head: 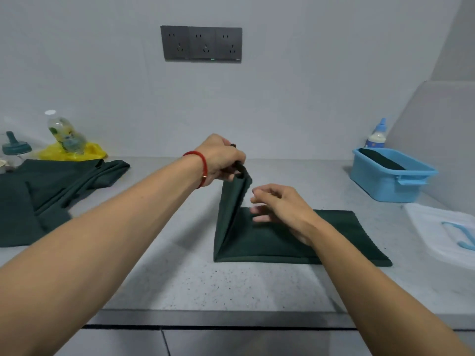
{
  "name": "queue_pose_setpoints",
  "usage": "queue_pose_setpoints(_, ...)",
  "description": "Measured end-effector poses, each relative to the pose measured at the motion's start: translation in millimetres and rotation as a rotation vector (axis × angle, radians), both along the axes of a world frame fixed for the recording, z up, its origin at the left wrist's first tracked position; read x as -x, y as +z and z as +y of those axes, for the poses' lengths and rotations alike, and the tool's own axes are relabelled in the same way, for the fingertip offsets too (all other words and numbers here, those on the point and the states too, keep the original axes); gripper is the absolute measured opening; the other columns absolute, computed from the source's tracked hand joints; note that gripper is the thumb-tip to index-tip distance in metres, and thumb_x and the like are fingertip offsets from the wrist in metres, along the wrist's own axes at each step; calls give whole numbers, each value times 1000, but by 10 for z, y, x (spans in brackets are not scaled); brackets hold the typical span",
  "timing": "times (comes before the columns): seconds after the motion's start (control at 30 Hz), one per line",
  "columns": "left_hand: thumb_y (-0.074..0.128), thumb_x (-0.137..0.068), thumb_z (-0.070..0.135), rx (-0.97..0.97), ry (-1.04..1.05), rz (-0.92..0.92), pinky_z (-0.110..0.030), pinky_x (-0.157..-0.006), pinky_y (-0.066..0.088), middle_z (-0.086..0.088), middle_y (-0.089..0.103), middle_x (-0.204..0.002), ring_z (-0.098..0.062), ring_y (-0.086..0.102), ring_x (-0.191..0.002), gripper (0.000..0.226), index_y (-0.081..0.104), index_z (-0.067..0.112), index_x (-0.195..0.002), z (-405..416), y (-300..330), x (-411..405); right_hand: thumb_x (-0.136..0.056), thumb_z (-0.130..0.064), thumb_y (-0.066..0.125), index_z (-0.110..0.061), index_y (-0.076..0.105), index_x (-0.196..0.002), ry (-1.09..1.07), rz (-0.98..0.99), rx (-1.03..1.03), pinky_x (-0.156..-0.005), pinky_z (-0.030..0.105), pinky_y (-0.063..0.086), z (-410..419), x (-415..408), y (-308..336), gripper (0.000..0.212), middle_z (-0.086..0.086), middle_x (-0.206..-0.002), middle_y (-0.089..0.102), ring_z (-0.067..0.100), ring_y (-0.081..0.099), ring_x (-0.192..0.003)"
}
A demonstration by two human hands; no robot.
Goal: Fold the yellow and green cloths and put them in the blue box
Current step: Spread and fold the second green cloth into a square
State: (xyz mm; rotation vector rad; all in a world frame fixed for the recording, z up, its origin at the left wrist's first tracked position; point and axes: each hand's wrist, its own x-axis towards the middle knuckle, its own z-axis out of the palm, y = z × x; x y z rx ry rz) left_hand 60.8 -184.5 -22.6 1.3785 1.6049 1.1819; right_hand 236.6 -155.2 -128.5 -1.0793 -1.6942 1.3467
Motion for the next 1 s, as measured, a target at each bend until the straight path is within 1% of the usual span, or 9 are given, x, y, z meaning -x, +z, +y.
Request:
queue_pose_setpoints(0.07,62,-91,4,55,-42,-11,-25,-40,47,-15,54,-78,-18,55,-37,21,44,9,-102,49,-88,-264,-104,-42,51,-2,66,-108,-55,102,178,-63,37,62,-44,-127,67,43,21,-93,75,35,76,-79)
queue_pose_setpoints(0.17,59,-96,27,135,-89,-18,-34,-54,58,-21,61,-103,-27,67,-53,40,36,12,-125,91,-360,-524,-103,-54,41,-2,71,-101,-134,16,296,-48,31,56,-127,-412,43,60,15,-71,73,33,74,-64)
queue_pose_setpoints(0.3,57,-94,24,-100,-196,641,-26,-87,49,-3,68,-114,-21,66,-102,25,62,22,-119,1,-902,-488,-92,-42,65,-1,65,-80,-222,-235,105,-49,28,50,-200,-584,-217,42,12,-65,69,21,64,-50)
queue_pose_setpoints(0.37,56,-97,28,-181,-305,821,-26,-103,40,-1,61,-133,-20,55,-124,34,63,20,-129,-56,-1106,-460,-88,-32,71,-12,53,-71,-223,-259,42,-49,27,47,-186,-613,-318,32,5,-55,58,19,58,-45)
queue_pose_setpoints(0.53,35,-100,59,-126,-447,1063,-52,-125,0,10,15,-168,-10,6,-155,64,25,36,-158,-63,-1320,-472,-84,-26,75,-9,68,-107,-217,-288,48,-49,27,48,-159,-634,-345,29,8,-76,75,17,59,-47)
queue_pose_setpoints(0.73,26,-98,71,-49,-515,1136,-64,-120,-7,14,-2,-169,-10,-8,-155,70,3,46,-159,-79,-1445,-521,-85,-23,75,-13,60,-117,-209,-321,55,-49,27,47,-158,-633,-324,37,1,-63,68,14,54,-39)
queue_pose_setpoints(0.8,25,-94,76,-53,-514,1149,-65,-120,-6,14,-2,-169,-12,-9,-155,74,3,47,-159,-67,-1465,-525,-88,-29,71,-20,60,-115,-268,-433,-11,-54,27,49,-118,-673,-253,31,5,-74,72,15,60,-49)
queue_pose_setpoints(0.9,20,-81,88,-19,-546,1151,-69,-118,-6,15,-6,-169,-15,-11,-155,88,2,49,-157,-31,-1478,-533,-98,-34,55,-25,62,-123,-471,-968,-371,-80,36,48,92,-927,-84,28,5,-119,66,25,63,-104)
queue_pose_setpoints(1.0,26,-68,96,66,-616,1133,-73,-115,-6,19,-8,-167,-18,-11,-155,101,3,50,-156,-1,-1425,-560,-102,-40,51,-24,51,-139,-308,-1274,-281,-102,46,41,326,-1275,2,40,9,-142,48,31,47,-128)
